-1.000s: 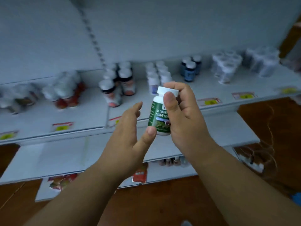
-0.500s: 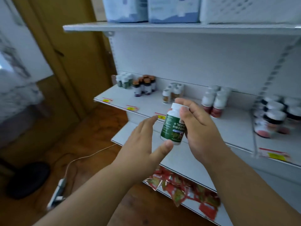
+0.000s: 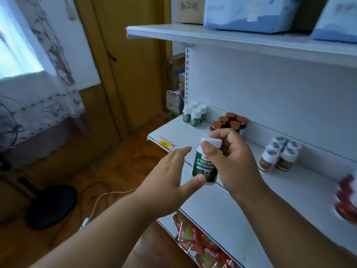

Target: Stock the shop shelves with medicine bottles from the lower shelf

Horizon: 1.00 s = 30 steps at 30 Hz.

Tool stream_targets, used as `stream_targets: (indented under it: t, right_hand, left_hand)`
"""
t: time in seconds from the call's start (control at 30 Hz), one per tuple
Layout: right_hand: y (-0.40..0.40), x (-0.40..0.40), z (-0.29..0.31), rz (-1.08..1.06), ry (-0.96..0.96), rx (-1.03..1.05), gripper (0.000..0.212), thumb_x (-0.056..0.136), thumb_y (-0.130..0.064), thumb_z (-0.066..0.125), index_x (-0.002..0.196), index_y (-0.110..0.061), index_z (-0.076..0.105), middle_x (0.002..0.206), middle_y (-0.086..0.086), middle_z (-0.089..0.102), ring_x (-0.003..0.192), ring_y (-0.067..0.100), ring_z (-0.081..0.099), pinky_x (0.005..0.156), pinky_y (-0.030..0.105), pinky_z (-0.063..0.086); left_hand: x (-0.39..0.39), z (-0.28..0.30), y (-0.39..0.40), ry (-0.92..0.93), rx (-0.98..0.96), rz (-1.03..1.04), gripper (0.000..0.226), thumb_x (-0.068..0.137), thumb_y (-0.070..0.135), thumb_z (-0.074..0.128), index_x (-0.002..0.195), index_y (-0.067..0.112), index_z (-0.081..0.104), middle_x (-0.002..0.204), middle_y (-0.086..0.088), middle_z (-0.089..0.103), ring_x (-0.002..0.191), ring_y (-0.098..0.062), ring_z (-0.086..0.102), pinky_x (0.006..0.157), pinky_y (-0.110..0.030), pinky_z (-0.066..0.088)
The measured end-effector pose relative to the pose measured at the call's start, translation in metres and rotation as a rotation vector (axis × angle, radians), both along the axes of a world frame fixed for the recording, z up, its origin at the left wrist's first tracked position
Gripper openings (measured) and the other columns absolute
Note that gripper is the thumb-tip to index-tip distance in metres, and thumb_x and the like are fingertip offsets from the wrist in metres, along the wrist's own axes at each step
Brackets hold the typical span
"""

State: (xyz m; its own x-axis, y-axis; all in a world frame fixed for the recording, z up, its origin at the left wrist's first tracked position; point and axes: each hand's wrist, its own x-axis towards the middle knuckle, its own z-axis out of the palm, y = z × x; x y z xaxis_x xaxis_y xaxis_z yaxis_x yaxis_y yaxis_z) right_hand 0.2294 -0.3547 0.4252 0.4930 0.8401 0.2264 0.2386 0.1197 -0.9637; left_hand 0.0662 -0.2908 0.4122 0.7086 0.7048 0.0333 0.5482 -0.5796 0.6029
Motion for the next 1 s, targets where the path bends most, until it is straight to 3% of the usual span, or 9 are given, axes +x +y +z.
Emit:
stream_targets:
  t: [0.13,0.3,0.4,0.53,0.6,0.7,0.8,1.0]
  right_hand:
    - [0.070,0.015,0.001,-0.024,-0.074,-0.012,0.025,0.086,-0.041,0.072,0.106,-0.035,0.059,0.104,-0.004,0.066,0.094,0.012,0.068,0.072,0.029,0.060]
    - [0.145,0.029,-0.020,-0.141,-0.181,-0.134,0.030,0.087,-0.042,0.069,0.112,-0.034,0.055,0.109,-0.018,0.060,0.101,0.007,0.062,0.081,0.031,0.060]
    - [0.195,0.031,-0.041,-0.264,-0.264,-0.221,0.030,0.087,-0.040,0.071,0.111,-0.032,0.054,0.108,-0.016,0.059,0.098,0.005,0.059,0.083,0.026,0.056]
    - [0.267,0.033,-0.078,-0.412,-0.408,-0.329,0.030,0.087,-0.037,0.072,0.108,-0.031,0.052,0.109,-0.012,0.057,0.092,0.006,0.055,0.070,0.006,0.036]
    - [0.296,0.033,-0.091,-0.486,-0.441,-0.407,0.033,0.087,-0.034,0.073,0.112,-0.028,0.054,0.108,-0.009,0.056,0.086,0.004,0.051,0.065,0.006,0.030]
    - [0.325,0.030,-0.098,-0.549,-0.435,-0.471,0.034,0.086,-0.027,0.075,0.115,-0.023,0.057,0.102,-0.012,0.053,0.077,-0.001,0.050,0.064,0.009,0.035]
    - [0.338,0.028,-0.101,-0.579,-0.451,-0.548,0.033,0.086,-0.024,0.074,0.115,-0.024,0.057,0.106,-0.010,0.058,0.082,0.006,0.053,0.071,0.020,0.044]
    - [0.355,0.031,-0.099,-0.648,-0.466,-0.619,0.026,0.088,-0.023,0.072,0.101,-0.027,0.049,0.114,-0.005,0.048,0.084,0.010,0.051,0.065,0.007,0.031]
  left_hand:
    - [0.019,-0.003,0.074,0.062,0.038,0.005,0.095,0.075,0.090,0.026,0.153,0.037,0.012,0.160,0.013,0.022,0.145,-0.011,0.024,0.118,-0.037,0.029]
    - [0.043,-0.031,0.161,0.155,0.037,-0.075,0.093,0.079,0.084,0.030,0.154,0.034,0.011,0.161,0.009,0.020,0.147,-0.014,0.022,0.119,-0.038,0.026]
    - [0.056,-0.058,0.225,0.208,0.047,-0.160,0.091,0.081,0.083,0.033,0.155,0.034,0.011,0.162,0.009,0.019,0.147,-0.015,0.021,0.120,-0.038,0.023]
    - [0.079,-0.099,0.314,0.303,0.070,-0.283,0.090,0.085,0.077,0.042,0.156,0.032,0.010,0.164,0.008,0.015,0.150,-0.019,0.018,0.120,-0.042,0.022]
    - [0.090,-0.118,0.348,0.323,0.117,-0.349,0.091,0.085,0.077,0.043,0.156,0.030,0.011,0.164,0.007,0.015,0.150,-0.020,0.017,0.120,-0.043,0.021]
    - [0.102,-0.137,0.383,0.330,0.161,-0.442,0.094,0.086,0.077,0.040,0.157,0.025,0.009,0.165,0.003,0.010,0.152,-0.021,0.007,0.121,-0.043,0.012]
    - [0.113,-0.145,0.400,0.330,0.225,-0.541,0.094,0.088,0.077,0.035,0.157,0.021,0.004,0.166,-0.001,0.002,0.152,-0.022,-0.007,0.122,-0.041,0.002]
    - [0.129,-0.168,0.410,0.275,0.228,-0.598,0.092,0.089,0.077,0.024,0.157,0.023,-0.005,0.166,0.000,-0.008,0.149,-0.016,-0.019,0.122,-0.042,-0.002]
